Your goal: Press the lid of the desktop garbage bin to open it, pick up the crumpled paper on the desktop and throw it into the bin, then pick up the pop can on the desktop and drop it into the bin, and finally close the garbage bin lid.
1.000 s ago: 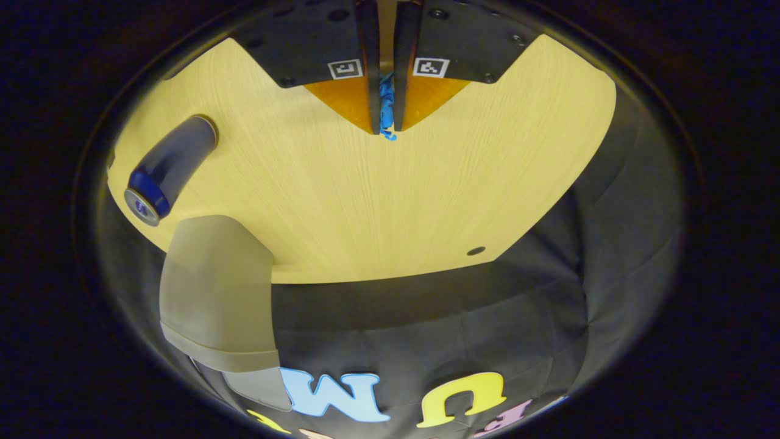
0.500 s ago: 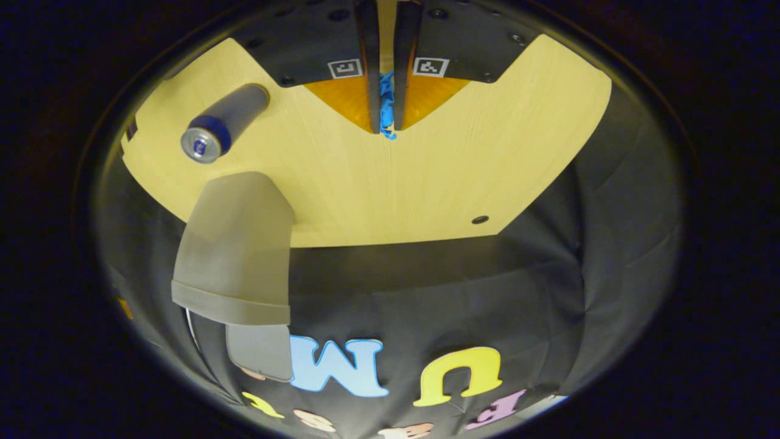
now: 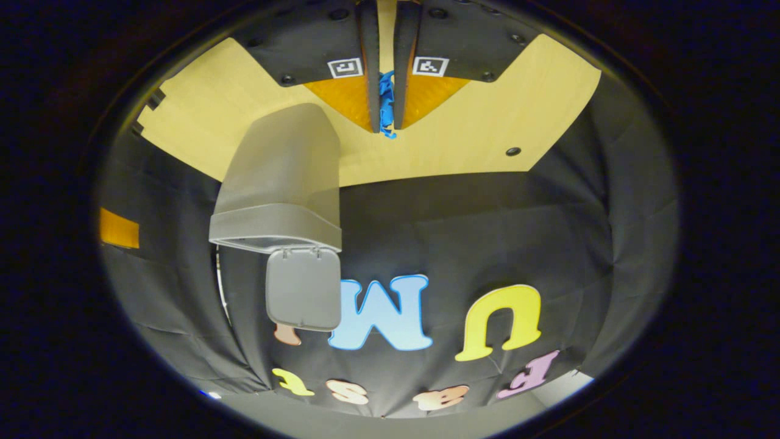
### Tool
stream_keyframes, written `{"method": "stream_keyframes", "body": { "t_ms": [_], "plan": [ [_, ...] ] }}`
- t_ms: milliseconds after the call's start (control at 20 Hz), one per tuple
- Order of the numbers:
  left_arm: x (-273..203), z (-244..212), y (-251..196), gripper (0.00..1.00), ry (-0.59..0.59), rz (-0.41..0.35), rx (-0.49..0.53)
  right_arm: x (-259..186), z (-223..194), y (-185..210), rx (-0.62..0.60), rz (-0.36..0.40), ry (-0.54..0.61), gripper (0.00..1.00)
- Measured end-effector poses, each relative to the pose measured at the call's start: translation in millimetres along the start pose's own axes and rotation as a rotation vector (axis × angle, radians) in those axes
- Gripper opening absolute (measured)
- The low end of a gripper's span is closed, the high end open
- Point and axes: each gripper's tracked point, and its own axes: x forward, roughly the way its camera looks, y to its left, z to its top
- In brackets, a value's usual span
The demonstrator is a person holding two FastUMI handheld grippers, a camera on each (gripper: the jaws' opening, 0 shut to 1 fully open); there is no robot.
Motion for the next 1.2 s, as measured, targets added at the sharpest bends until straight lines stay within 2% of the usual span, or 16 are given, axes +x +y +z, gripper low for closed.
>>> {"method": "stream_keyframes", "body": {
  "t_ms": [150, 400, 650, 1000, 1050, 1200],
  "plan": [
    [11.9, 36.9, -26.9, 0.18, -0.061, -0.041, -0.006, 4.2, -7.4, -1.1, 0.005, 0.010, 0.004, 0.94],
    [37.2, 100.2, -65.2, 0.16, -0.171, -0.092, -0.058, 12.6, -18.6, -6.8, 0.011, 0.016, 0.028, 0.94],
    [63.7, 147.3, -91.1, 0.16, -0.241, -0.118, -0.087, 22.9, -21.0, -21.2, 0.016, 0.004, 0.032, 0.94],
    [113.3, 169.3, -129.8, 0.17, -0.272, -0.168, -0.055, 31.5, -28.7, -30.4, -0.008, -0.003, 0.059, 0.94],
    [122.9, 169.8, -138.3, 0.15, -0.265, -0.186, -0.052, 32.0, -27.8, -31.5, -0.016, -0.006, 0.061, 0.94],
    [142.9, 168.2, -151.4, 0.19, -0.242, -0.211, -0.063, 31.4, -16.4, -36.3, -0.046, -0.014, 0.047, 0.94]
  ]
}}
